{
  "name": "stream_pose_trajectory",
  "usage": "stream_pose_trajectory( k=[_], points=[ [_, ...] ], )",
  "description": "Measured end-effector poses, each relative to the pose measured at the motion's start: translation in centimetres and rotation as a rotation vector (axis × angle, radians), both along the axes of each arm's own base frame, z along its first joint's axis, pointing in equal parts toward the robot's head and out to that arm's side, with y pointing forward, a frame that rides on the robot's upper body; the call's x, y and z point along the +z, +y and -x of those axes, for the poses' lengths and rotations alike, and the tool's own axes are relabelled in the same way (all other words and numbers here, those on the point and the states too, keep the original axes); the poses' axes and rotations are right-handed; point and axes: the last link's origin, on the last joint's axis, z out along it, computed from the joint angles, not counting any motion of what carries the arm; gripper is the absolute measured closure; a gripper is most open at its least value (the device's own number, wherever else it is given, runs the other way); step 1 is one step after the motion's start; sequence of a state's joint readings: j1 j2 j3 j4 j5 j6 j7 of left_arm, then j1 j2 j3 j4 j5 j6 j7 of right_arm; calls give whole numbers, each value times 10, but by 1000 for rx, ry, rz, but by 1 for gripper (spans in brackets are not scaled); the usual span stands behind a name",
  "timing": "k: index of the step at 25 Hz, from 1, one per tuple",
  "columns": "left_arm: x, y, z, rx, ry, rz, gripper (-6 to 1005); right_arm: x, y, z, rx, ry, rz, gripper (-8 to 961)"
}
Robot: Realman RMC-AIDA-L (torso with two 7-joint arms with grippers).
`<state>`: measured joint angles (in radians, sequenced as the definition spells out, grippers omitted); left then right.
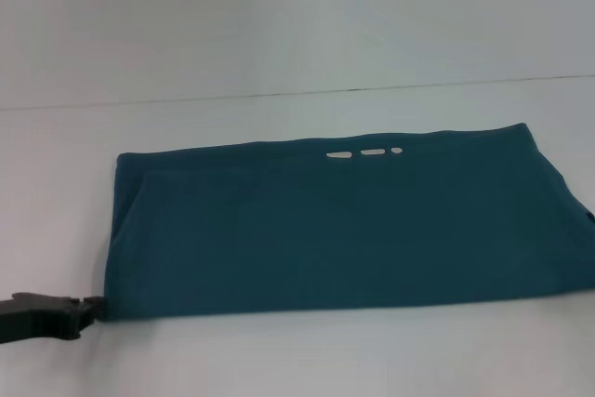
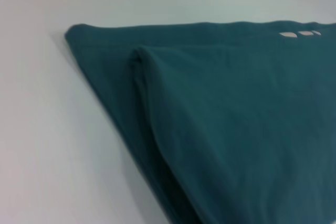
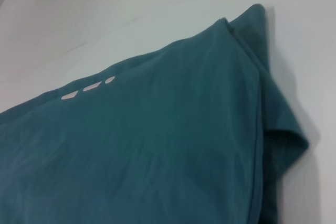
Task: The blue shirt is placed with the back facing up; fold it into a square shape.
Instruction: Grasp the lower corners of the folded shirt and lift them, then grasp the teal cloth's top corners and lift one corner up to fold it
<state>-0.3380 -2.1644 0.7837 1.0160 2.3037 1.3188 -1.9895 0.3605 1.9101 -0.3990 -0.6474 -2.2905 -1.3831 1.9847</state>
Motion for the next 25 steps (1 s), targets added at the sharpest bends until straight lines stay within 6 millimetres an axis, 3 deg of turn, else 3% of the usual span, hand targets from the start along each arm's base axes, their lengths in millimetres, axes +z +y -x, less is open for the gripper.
stream_pose_trajectory(
  k=[7,13,16,21,23,25],
  points=[
    [14,5,1,28,-32,-43,946,5,6,6,29,-1,-11,842],
    [35,10,5,71,-78,-112,907,23,19,20,94,-5,-90,756],
    [43,10,8,107,-109,-147,887,29,25,27,131,17,-146,635],
    [40,4,5,164,-176,-110,689,30,43,43,205,25,-170,419],
    [40,1,3,186,-204,-89,453,30,52,51,226,22,-173,322],
    [40,-3,2,220,-237,-67,400,30,63,59,245,17,-175,264]
  ],
)
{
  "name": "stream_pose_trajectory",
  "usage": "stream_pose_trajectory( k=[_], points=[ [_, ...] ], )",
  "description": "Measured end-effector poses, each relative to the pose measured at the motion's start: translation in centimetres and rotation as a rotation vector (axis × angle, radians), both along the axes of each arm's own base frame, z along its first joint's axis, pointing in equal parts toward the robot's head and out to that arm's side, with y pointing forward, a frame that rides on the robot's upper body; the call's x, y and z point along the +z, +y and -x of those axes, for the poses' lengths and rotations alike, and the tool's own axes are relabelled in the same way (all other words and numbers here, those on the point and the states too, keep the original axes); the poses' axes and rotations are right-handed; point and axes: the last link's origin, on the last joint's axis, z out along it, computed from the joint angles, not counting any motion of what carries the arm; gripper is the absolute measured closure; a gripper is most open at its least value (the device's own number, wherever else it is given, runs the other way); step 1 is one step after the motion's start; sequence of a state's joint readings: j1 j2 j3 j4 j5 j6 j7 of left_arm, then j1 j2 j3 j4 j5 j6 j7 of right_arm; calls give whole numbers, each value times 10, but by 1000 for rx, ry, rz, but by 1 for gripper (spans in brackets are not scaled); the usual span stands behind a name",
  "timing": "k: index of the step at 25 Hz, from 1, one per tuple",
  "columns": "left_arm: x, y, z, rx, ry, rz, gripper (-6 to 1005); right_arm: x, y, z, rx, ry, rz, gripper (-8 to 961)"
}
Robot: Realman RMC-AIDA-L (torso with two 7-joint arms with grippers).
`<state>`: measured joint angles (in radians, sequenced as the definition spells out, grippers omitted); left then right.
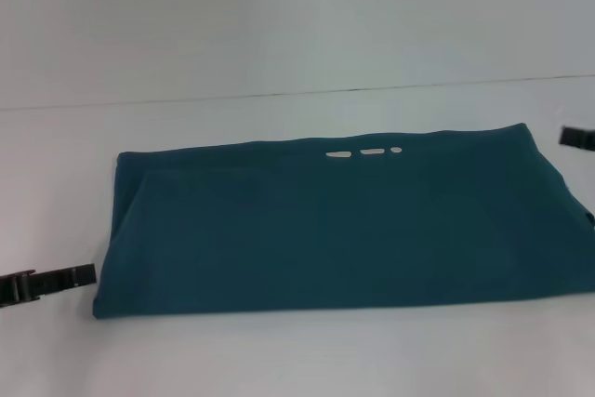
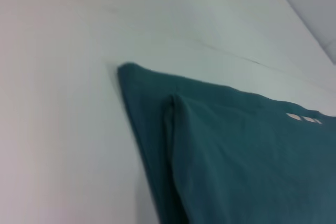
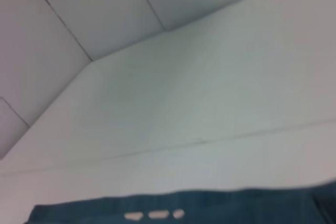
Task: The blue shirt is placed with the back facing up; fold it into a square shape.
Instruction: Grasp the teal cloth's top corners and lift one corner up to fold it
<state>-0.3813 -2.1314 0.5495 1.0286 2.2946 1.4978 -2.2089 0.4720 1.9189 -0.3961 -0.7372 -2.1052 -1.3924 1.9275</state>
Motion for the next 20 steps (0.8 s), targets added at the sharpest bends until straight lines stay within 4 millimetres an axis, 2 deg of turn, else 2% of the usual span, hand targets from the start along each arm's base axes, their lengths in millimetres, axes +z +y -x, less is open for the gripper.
stream_pose_trajectory(
  k=[4,10,20],
  points=[
    [3,-10,4,50,-58,10,294,-7,18,13,20,-15,19,223],
    [7,-28,13,114,-165,-2,300,-21,35,32,72,-42,71,162],
    [-2,-34,12,108,-215,38,299,-47,52,64,166,-62,120,43]
  ],
)
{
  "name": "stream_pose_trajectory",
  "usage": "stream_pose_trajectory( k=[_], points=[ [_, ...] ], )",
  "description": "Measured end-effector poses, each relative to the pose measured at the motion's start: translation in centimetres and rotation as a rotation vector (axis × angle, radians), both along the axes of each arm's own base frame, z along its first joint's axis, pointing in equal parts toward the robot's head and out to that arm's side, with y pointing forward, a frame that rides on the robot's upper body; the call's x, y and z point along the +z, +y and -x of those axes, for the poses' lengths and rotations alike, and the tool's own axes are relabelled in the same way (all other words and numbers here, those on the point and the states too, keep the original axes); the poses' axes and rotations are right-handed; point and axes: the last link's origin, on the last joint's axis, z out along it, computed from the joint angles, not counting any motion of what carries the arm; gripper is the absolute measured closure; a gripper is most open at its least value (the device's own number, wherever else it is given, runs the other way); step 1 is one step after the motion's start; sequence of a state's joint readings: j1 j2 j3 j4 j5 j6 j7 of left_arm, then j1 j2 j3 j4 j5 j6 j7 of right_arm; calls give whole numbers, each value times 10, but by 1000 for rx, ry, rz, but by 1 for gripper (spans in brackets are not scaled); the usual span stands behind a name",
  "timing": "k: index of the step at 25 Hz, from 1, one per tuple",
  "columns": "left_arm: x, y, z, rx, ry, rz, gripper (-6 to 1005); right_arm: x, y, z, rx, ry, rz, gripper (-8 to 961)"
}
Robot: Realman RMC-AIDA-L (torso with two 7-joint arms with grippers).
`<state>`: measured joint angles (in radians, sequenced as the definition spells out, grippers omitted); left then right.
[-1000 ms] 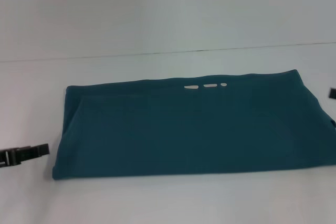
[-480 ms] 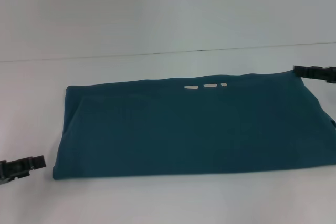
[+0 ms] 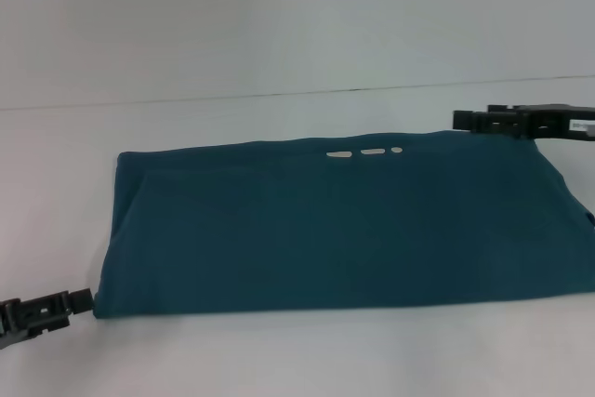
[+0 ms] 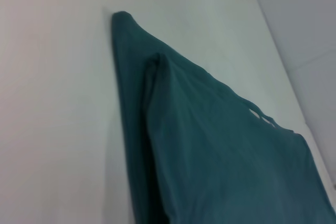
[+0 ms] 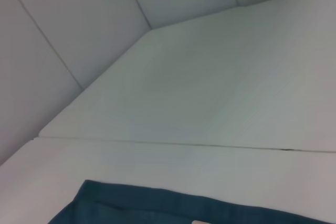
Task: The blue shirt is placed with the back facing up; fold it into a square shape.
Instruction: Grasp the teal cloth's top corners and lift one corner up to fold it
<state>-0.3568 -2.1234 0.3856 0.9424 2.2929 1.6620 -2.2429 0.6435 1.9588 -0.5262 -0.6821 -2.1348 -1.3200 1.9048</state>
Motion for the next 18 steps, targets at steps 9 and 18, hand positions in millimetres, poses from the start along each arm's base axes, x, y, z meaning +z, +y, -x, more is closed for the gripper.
stream_pose_trajectory(
  k=[9,18],
  points=[
    [-2,2,-2,-8,-13,14,301,-2,2,2,2,6,-8,39],
    [-22,11,-9,8,-75,73,303,3,4,2,4,0,-24,39]
  ],
)
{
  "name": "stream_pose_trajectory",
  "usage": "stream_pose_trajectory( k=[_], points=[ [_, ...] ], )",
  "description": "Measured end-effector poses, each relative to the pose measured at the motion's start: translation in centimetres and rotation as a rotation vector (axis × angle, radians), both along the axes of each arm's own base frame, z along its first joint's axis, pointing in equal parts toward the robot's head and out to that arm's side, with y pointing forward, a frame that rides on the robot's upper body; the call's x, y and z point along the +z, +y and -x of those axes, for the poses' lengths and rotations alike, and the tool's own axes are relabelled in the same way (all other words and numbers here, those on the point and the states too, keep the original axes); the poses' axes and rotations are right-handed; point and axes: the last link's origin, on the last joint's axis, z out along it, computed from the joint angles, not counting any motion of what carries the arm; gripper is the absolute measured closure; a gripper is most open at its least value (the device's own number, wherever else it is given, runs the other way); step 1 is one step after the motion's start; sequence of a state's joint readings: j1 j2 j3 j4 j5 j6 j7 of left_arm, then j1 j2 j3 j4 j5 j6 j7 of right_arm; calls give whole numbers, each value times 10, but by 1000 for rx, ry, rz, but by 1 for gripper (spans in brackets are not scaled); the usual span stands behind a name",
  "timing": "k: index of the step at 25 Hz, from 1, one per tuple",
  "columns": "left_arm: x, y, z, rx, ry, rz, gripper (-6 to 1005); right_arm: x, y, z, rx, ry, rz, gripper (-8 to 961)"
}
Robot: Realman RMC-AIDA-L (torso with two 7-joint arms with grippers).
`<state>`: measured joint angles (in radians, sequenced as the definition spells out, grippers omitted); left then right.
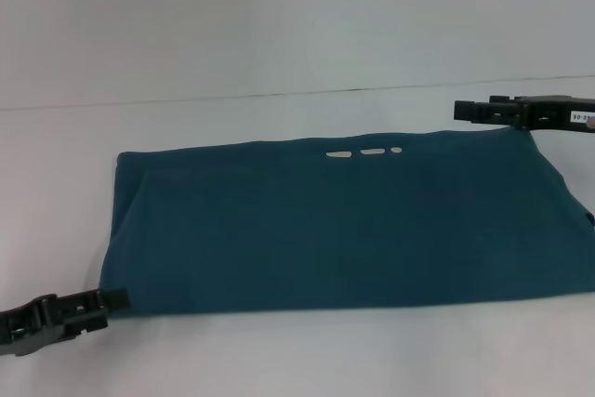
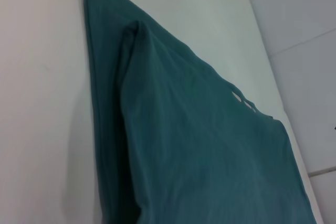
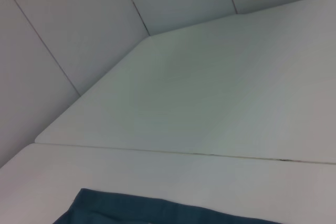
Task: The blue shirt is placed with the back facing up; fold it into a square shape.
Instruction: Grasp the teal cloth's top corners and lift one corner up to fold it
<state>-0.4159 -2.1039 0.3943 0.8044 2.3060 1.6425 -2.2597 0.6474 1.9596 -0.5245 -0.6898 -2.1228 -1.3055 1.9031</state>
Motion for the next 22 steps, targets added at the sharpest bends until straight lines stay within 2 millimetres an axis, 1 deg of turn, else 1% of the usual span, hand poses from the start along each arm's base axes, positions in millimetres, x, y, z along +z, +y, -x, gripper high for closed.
stream_pose_trajectory(
  k=[9,22],
  points=[
    [-4,6,4,34,63,36,304,3,-1,-2,-7,-1,-6,39],
    [-7,23,-6,28,132,113,303,9,0,-4,-13,-4,-19,45]
  ],
)
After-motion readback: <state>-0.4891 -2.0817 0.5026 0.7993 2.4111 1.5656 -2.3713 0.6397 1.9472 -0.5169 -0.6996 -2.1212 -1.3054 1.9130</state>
